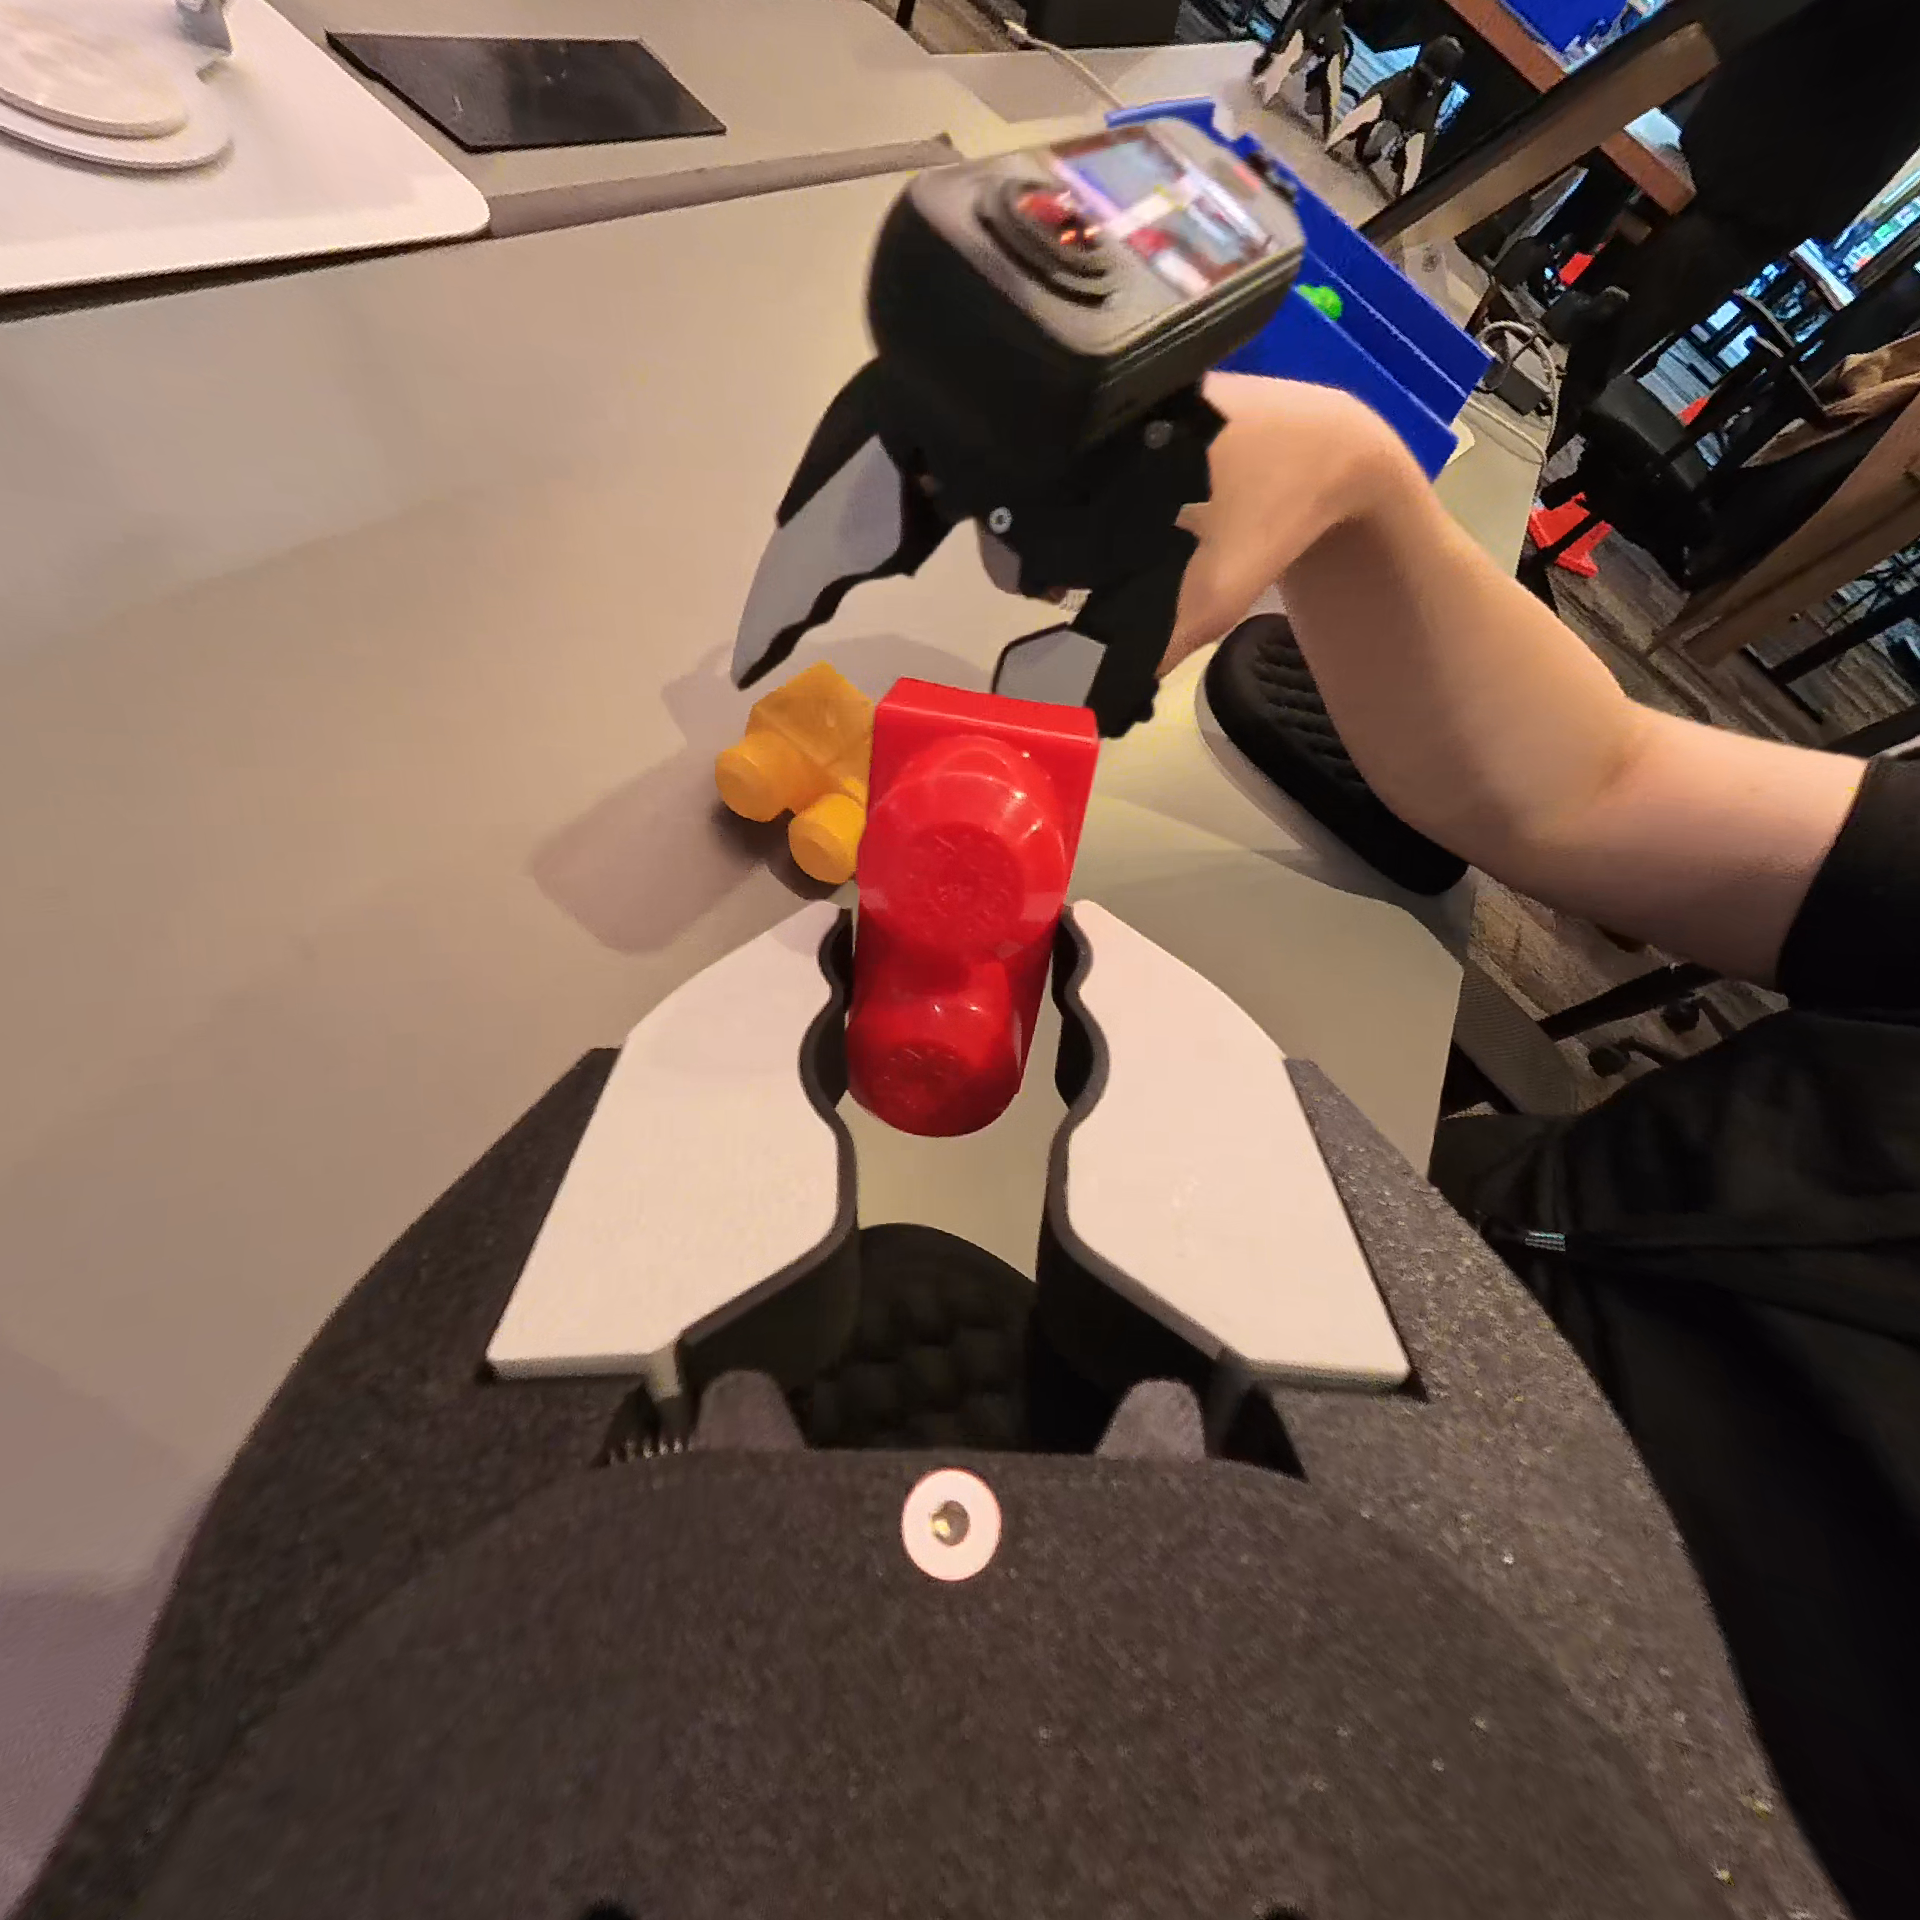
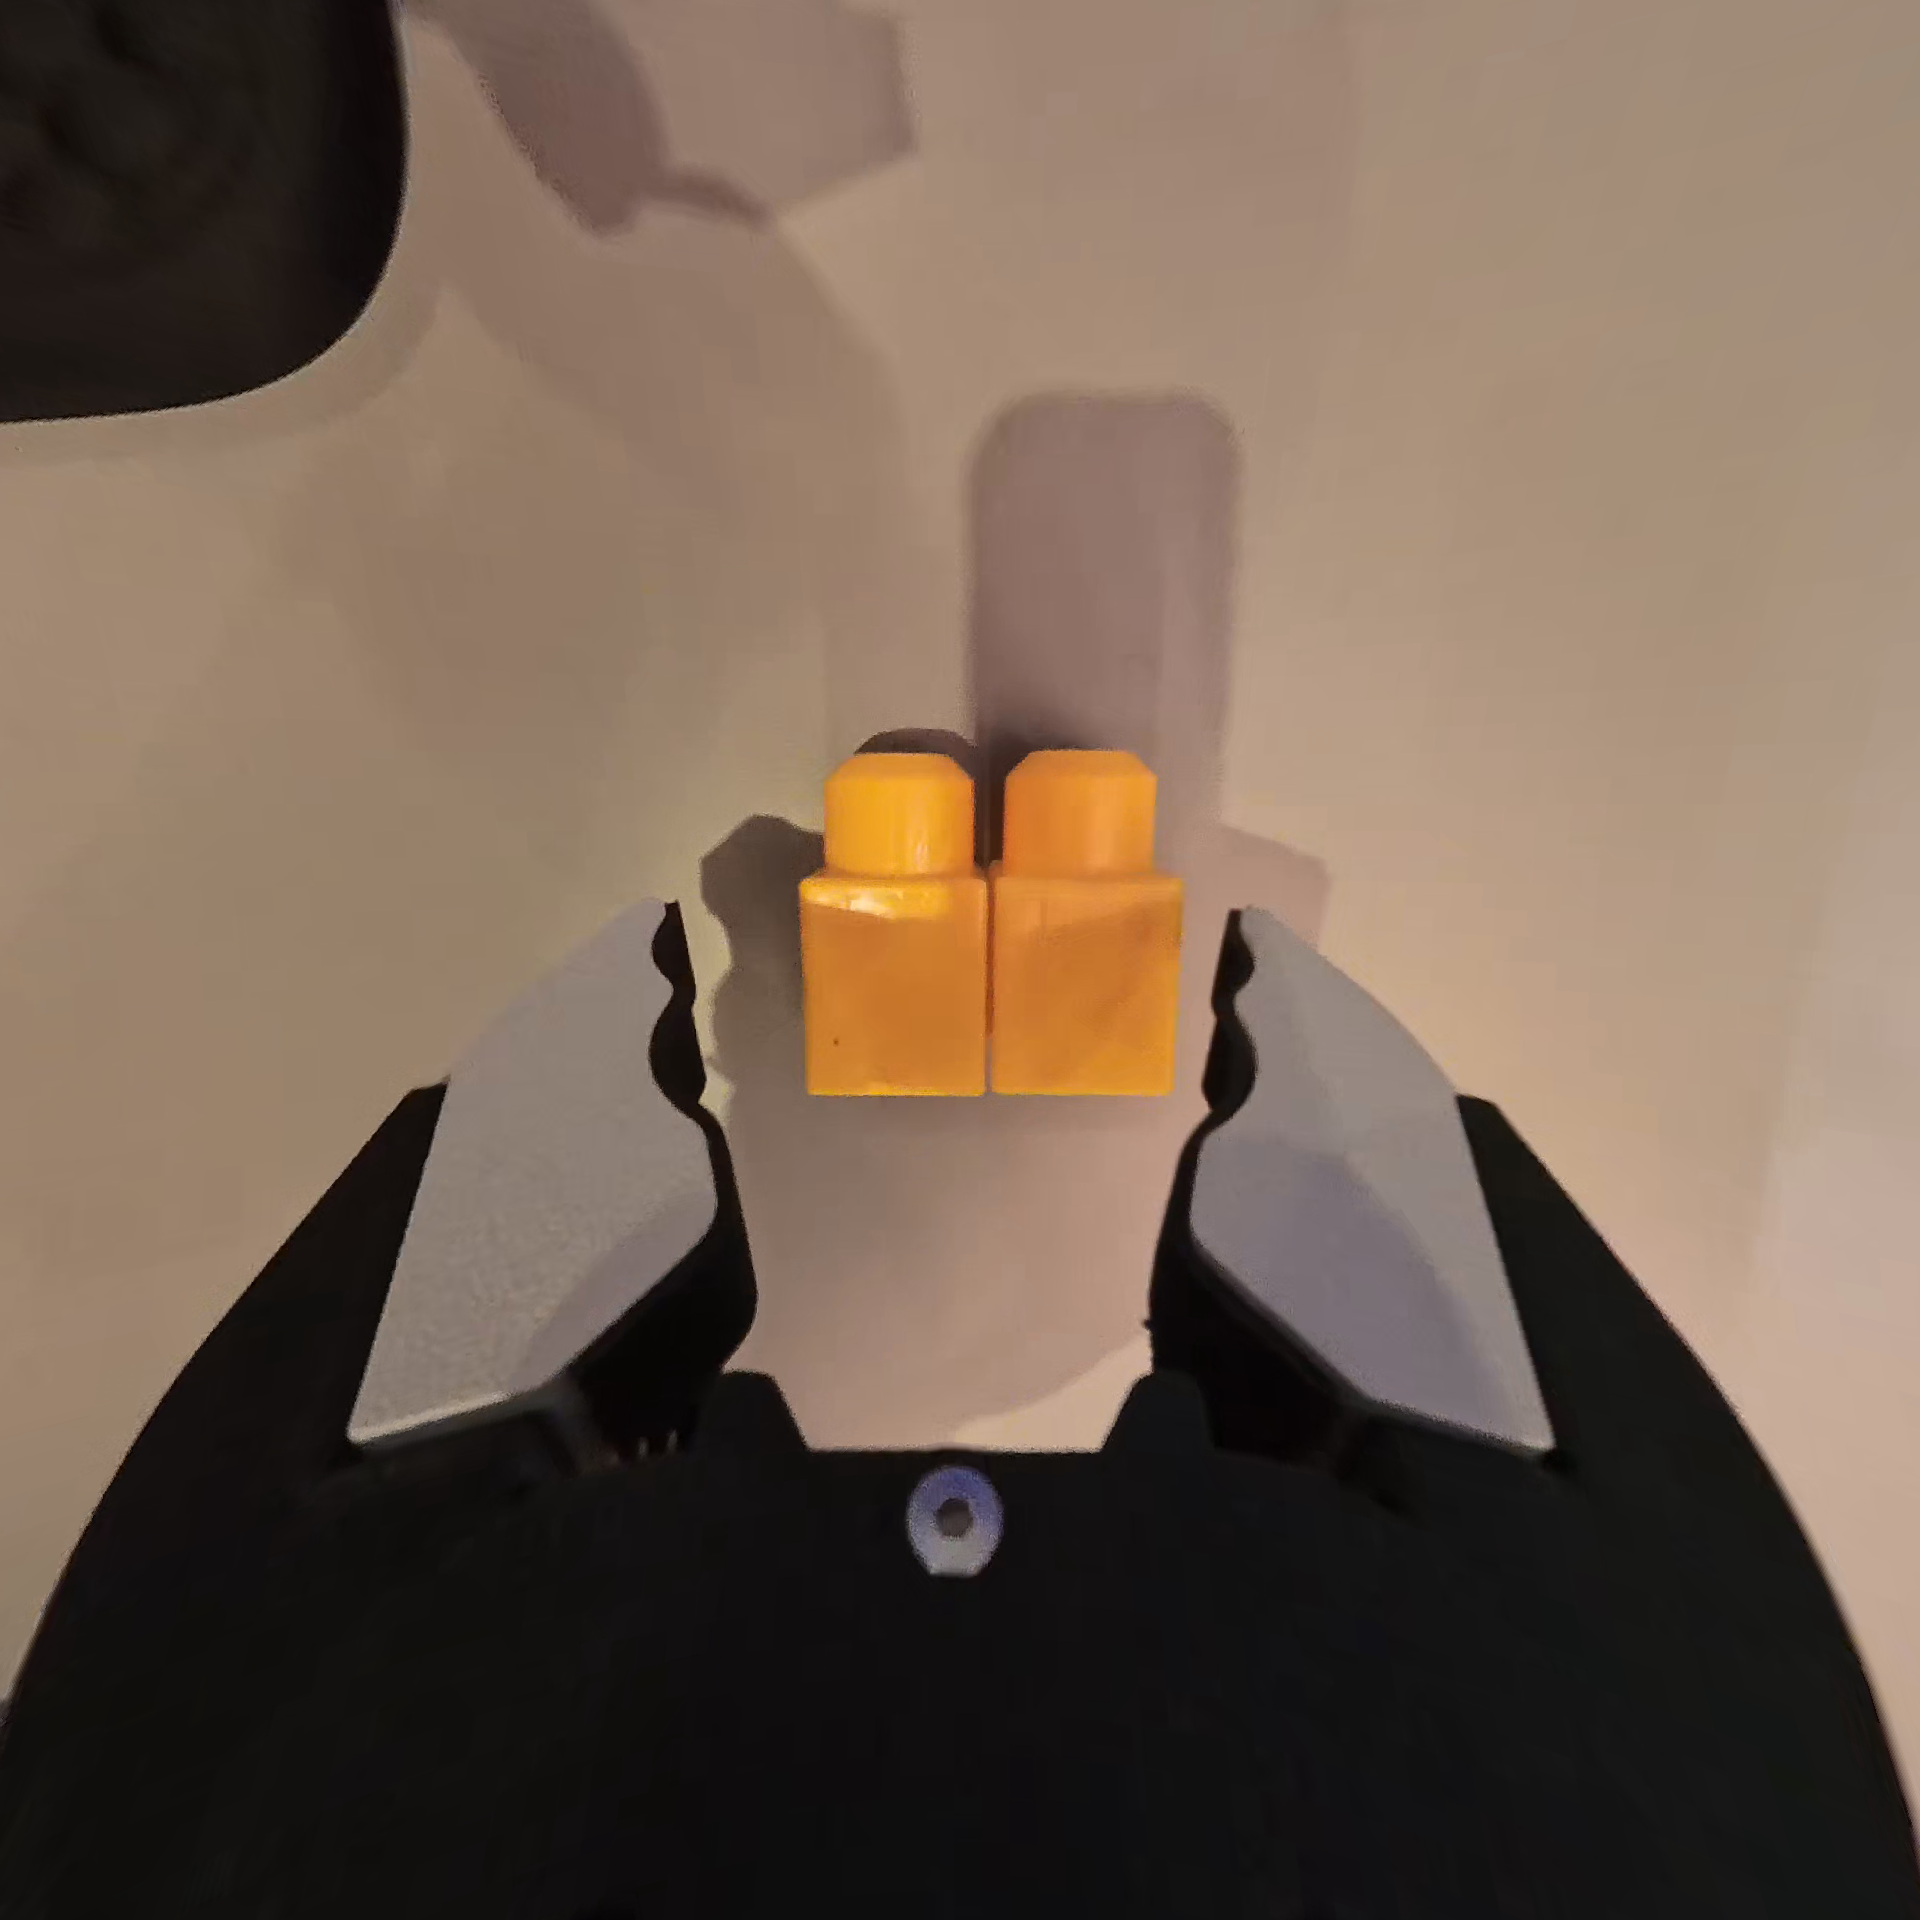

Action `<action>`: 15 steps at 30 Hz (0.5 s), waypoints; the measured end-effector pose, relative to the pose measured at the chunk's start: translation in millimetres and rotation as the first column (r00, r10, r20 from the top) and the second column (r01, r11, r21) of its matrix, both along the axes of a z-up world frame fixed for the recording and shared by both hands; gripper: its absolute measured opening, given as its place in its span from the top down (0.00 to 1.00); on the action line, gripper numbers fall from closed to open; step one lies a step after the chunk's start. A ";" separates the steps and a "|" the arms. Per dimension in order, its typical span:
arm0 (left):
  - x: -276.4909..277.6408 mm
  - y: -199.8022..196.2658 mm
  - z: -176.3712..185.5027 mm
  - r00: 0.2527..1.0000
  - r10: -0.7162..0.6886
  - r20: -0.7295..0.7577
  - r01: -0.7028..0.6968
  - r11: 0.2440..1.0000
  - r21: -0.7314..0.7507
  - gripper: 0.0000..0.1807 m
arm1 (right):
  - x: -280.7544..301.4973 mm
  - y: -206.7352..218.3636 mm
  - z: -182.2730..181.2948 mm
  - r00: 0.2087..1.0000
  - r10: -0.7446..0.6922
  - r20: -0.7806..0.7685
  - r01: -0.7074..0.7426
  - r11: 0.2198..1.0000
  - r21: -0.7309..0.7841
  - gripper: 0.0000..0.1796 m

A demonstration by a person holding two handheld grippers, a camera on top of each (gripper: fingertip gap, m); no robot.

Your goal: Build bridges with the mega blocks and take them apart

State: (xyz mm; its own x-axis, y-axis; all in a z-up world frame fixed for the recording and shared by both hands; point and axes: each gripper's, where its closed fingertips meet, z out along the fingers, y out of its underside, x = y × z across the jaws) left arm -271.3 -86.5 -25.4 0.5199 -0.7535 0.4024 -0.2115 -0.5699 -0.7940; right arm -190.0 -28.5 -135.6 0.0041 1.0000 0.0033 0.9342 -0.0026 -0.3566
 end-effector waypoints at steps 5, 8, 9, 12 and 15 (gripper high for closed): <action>3.0 -8.3 -0.7 0.999 -0.031 0.011 0.031 1.000 0.000 0.80 | 7.2 2.6 -12.0 0.996 0.005 0.087 -0.005 1.000 -0.006 0.49; 3.9 -9.9 0.5 0.999 -0.042 0.020 0.042 0.999 0.002 0.80 | 10.4 5.2 -15.8 0.992 0.010 0.128 -0.010 1.000 0.004 0.49; 4.3 -10.3 1.1 0.999 -0.045 0.024 0.045 0.999 0.002 0.80 | 11.1 5.7 -17.1 0.990 0.008 0.138 -0.008 1.000 0.000 0.49; 5.3 -11.6 1.7 0.998 -0.051 0.033 0.051 0.999 0.002 0.80 | 12.3 7.1 -21.5 0.988 0.006 0.155 -0.005 1.000 -0.011 0.50; 6.2 -13.3 0.8 0.998 -0.057 0.033 0.057 0.998 -0.002 0.80 | 11.5 7.8 -22.1 0.988 0.012 0.151 -0.011 1.000 -0.009 0.52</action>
State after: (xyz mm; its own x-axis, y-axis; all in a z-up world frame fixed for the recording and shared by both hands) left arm -265.1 -99.8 -24.6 0.4625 -0.7802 0.4211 -0.2171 -0.5602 -0.7994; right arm -178.5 -20.7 -157.7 -0.0073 1.0000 -0.0054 0.9774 0.0060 -0.2115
